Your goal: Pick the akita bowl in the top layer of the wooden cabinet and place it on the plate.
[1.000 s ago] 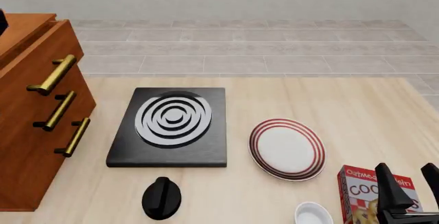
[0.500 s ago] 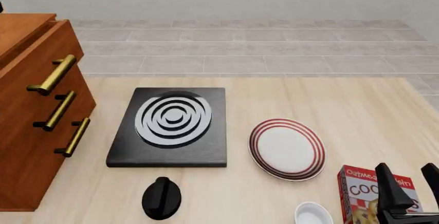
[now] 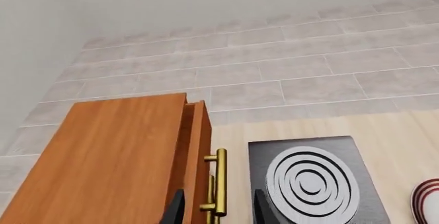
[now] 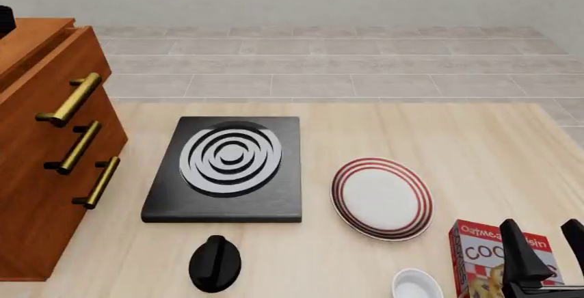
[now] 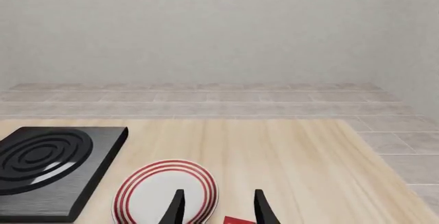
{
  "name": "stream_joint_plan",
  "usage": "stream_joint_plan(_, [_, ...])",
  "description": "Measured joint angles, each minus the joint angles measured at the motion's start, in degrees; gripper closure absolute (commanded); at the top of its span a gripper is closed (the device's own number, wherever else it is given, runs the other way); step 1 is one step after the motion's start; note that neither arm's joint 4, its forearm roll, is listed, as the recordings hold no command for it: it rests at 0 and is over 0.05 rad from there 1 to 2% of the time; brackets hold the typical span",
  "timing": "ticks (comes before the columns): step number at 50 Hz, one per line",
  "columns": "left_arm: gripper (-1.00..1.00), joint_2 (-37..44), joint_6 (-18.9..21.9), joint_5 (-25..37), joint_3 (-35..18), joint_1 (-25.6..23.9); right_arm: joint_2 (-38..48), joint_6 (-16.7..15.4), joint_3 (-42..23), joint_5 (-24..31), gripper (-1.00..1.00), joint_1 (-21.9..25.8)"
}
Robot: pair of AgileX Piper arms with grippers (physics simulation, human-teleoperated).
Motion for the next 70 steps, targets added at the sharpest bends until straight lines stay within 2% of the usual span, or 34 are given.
stream_joint_plan(9, [-1.0, 0.9, 1.4, 0.5, 0.9, 2.0, 0.0, 0.0, 0.0, 0.0, -1.0, 0.0])
stream_joint_plan(29, [-1.0, 0.8, 4.7, -1.7, 6.3, 6.1, 0.6, 0.0, 0.0, -0.6, -1.0, 0.1])
stream_joint_plan(45, [-1.0, 0.0, 5.0, -3.0, 11.1, 6.9, 1.5, 0.0, 0.0, -1.5, -1.0, 0.1])
stream_joint_plan(70, [-1.0, 0.2, 4.3, -4.8, 15.2, 7.3, 1.4, 0.0, 0.0, -1.3, -1.0, 0.2])
